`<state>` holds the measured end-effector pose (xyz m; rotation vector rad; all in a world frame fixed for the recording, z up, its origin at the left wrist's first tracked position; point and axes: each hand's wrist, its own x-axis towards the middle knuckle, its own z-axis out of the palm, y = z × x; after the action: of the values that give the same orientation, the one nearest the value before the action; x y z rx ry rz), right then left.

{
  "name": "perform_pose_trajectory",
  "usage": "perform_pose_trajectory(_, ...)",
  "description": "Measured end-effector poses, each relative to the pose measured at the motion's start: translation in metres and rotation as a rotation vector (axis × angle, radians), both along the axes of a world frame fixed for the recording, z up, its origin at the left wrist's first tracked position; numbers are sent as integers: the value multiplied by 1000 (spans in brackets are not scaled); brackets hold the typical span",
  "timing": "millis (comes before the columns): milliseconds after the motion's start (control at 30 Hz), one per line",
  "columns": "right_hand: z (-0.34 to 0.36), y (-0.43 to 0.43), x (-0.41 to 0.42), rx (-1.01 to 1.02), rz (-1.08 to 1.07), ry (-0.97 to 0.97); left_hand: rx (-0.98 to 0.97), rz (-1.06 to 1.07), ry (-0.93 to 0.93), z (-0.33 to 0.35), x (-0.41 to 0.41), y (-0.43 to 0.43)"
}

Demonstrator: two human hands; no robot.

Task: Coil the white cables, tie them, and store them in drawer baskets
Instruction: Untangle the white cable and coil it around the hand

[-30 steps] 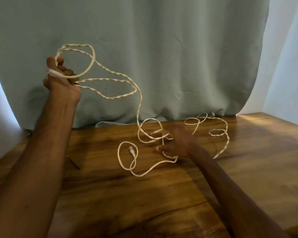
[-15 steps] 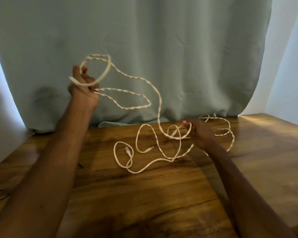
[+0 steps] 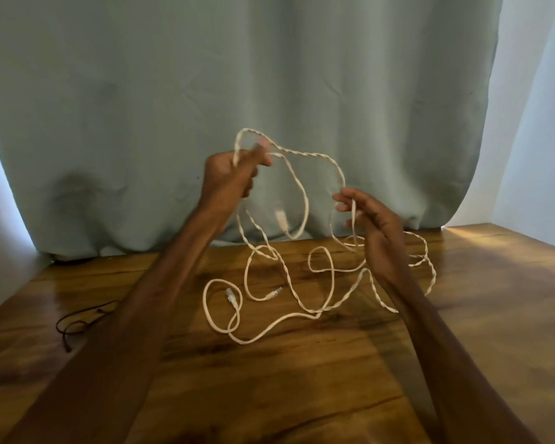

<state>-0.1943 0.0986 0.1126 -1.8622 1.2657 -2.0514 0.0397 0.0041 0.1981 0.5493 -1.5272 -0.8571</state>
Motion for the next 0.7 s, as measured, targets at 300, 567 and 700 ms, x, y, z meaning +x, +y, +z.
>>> perform_pose_trajectory(300,1,5,27,52,9,94,-170,-55,-608,-17,-38,30)
perform_pose_trajectory(567,5,9,30,-8,100,-3,-336,139,-665,-4,-34,37)
perform_pose_trajectory(700,6,19,36,-41,248,-234,-293,363,-371,6,-14,23)
